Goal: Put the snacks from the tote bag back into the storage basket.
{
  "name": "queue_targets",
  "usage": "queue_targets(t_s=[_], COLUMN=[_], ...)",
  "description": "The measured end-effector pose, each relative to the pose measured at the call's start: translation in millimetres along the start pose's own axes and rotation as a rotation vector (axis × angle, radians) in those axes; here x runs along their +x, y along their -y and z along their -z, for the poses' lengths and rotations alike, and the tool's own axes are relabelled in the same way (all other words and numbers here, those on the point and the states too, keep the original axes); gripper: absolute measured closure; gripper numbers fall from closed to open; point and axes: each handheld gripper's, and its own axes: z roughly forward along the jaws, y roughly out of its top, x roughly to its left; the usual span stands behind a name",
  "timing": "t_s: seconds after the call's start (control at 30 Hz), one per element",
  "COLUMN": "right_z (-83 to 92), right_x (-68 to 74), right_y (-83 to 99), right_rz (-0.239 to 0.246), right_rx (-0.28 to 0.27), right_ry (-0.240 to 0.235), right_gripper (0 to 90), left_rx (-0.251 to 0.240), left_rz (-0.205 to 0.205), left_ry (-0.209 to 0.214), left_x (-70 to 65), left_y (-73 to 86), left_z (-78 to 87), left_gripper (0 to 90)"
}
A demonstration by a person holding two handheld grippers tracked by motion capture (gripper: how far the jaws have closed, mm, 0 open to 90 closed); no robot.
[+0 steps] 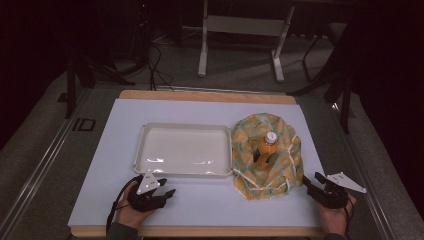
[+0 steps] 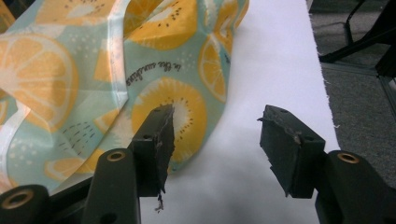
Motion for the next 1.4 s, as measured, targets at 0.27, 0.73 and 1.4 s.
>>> queue_targets(t_s=[0.27,0.73,1.4], right_z=[-0.2,-1.4,1.6], right_x=[0.2,-2.5,-1.6], right_y=[0.1,-1.5,-9.2], right_rz=[0.0,-0.02,-0.007], right_rx=[0.001,0.019,0.041], right_ry=[0.001,-0.018,-0.044], right_gripper=[41.5,43.8,48.2], left_rx=[-0.017,-0.038,-0.023], left_rz=[0.002,0.019,0.035], left_ry=[-0.014,-0.024,0.007], left_x=[1.2,6.3,8.5], left_y=[0.4,2.0,1.8], left_z=[1.5,3.3,1.1], left_gripper=[54.9,57.2,52.8])
